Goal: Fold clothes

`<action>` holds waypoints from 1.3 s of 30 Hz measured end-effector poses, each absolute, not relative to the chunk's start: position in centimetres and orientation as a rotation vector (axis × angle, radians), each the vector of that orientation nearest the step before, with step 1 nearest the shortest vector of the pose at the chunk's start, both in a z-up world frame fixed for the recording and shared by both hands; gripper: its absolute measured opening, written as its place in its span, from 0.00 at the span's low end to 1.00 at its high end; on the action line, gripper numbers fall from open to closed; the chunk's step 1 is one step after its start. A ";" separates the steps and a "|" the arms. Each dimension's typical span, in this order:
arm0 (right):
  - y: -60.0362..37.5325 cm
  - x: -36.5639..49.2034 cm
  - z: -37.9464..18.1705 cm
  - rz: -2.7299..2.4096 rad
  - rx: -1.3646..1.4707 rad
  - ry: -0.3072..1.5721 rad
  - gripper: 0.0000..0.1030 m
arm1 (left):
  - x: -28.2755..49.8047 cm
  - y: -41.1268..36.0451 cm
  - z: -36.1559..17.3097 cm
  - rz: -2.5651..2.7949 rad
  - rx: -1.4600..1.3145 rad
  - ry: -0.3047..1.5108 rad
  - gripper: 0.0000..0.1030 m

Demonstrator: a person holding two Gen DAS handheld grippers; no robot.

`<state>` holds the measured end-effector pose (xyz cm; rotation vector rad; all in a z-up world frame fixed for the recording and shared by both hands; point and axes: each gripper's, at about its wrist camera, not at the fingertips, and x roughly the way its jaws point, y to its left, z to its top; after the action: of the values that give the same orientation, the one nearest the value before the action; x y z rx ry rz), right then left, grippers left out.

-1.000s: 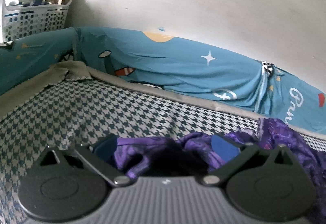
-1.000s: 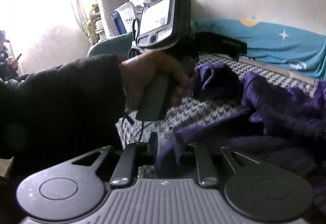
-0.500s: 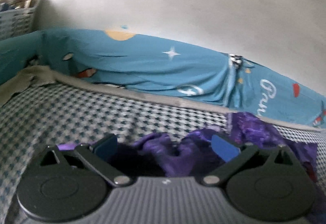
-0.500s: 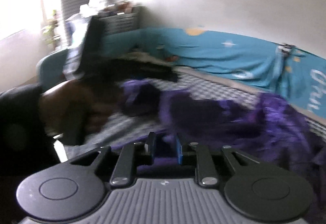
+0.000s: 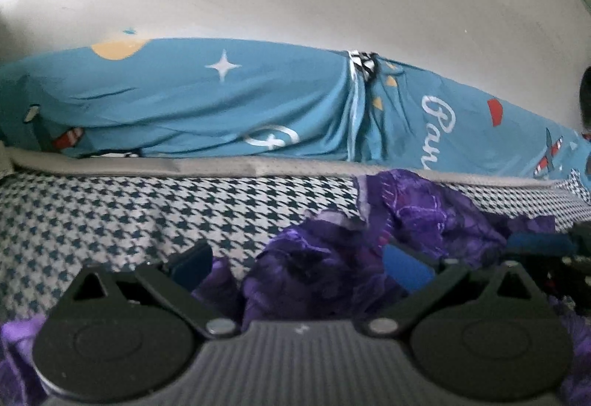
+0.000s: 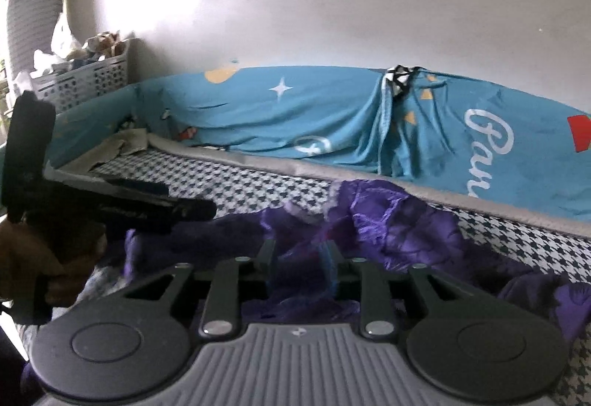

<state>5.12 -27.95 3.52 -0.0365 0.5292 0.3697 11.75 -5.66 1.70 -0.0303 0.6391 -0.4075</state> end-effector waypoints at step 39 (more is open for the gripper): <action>-29.6 18.3 -3.7 0.225 -0.088 0.669 0.12 | 19.3 -9.9 -4.7 -0.538 0.152 0.852 0.35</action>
<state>18.30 -29.61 -3.69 -0.0883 0.6688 0.2249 19.30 -9.88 -4.68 0.1522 0.8519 -0.5377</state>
